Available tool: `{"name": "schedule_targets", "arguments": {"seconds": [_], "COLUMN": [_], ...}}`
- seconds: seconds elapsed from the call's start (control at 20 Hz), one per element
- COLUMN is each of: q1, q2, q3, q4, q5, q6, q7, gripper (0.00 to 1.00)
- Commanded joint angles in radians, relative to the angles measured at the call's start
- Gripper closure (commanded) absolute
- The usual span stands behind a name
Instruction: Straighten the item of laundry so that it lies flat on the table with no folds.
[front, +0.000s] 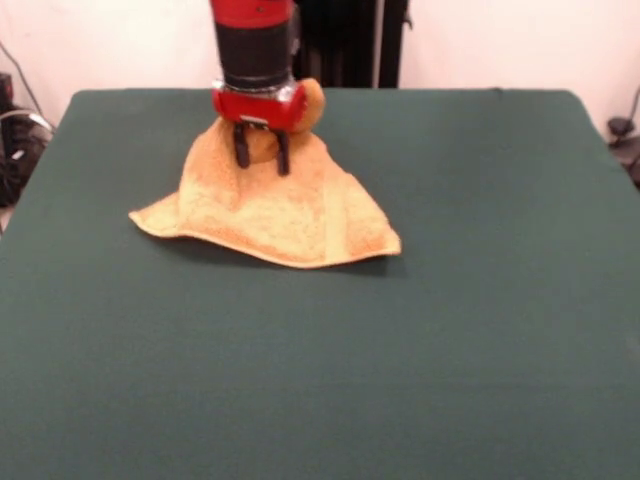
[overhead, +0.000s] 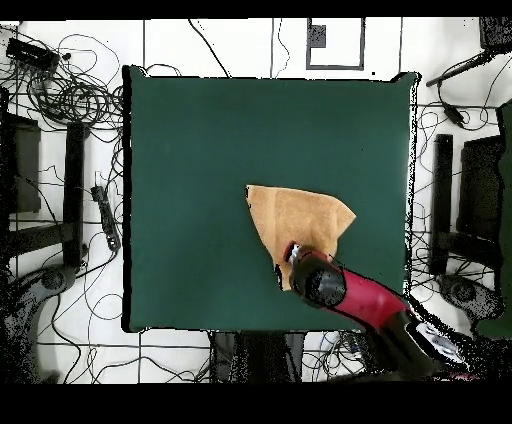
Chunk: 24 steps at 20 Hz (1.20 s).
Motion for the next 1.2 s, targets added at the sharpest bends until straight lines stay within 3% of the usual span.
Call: {"name": "schedule_targets", "arguments": {"seconds": [0.05,0.35,0.75,0.95,1.2], "q1": [-0.132,-0.186,-0.181,-0.133,-0.002], "q2": [0.004,0.039,0.059,0.084,0.201], "q3": [0.141,0.164,0.179,0.149,0.062], "q4": [0.144,0.106,0.077,0.041,-0.096], "q5": [-0.174,-0.296,-0.35,-0.367,-0.344], "q6": [0.037,0.039,0.033,0.011,-0.063], "q7": [-0.047,-0.038,0.022,0.042,0.108], "gripper": [0.0,0.0,0.0,0.0,0.0]}}
